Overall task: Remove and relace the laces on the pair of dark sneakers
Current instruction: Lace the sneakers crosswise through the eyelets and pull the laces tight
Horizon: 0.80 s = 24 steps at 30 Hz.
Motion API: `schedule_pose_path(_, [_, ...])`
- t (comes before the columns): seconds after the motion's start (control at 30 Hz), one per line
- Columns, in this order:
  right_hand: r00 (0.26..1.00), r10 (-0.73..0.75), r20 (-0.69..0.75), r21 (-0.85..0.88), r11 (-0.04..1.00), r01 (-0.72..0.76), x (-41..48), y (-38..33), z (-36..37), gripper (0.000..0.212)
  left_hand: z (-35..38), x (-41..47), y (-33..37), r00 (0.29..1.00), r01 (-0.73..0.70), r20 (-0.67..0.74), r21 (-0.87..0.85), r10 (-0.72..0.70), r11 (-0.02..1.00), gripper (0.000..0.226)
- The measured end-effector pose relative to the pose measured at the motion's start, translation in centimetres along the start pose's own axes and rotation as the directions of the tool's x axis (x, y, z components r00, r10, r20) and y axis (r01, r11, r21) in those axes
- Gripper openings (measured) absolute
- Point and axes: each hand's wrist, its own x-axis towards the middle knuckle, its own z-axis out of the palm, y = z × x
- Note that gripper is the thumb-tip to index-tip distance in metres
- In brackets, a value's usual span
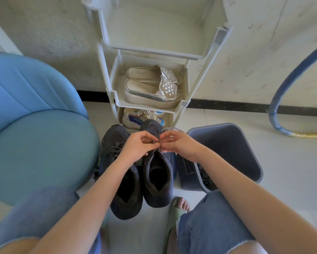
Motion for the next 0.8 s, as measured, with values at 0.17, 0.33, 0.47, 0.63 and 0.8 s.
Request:
schedule_pose_path(0.17, [0.994,0.057,0.094,0.059,0.996,-0.062,0.9,0.3,-0.1,0.02,0.0,0.1,-0.5,0.996,-0.077,0.057,0.112,0.071,0.991,0.017])
schedule_pose_path(0.33, [0.998,0.042,0.045,-0.071,0.997,-0.039,1.4,0.5,0.1,0.013,0.2,-0.5,0.0,0.987,-0.158,-0.005,0.223,0.163,0.962,0.019])
schedule_pose_path(0.47, [1.0,-0.001,-0.019,-0.235,0.972,-0.004,1.6,0.5,0.5,0.01,0.9,-1.2,0.1,0.928,-0.252,-0.094,0.553,0.361,0.794,0.022])
schedule_pose_path(0.63, [1.0,-0.018,0.011,-0.2,0.98,0.02,1.0,0.3,0.4,0.005,2.5,-1.4,-1.1,0.838,-0.324,-0.121,0.673,0.532,0.665,0.017])
schedule_pose_path(0.8, [0.996,0.041,0.077,0.0,0.999,-0.041,0.7,0.9,-0.7,0.025,2.5,-1.1,-1.0,0.826,-0.412,-0.163,0.478,0.539,0.776,0.014])
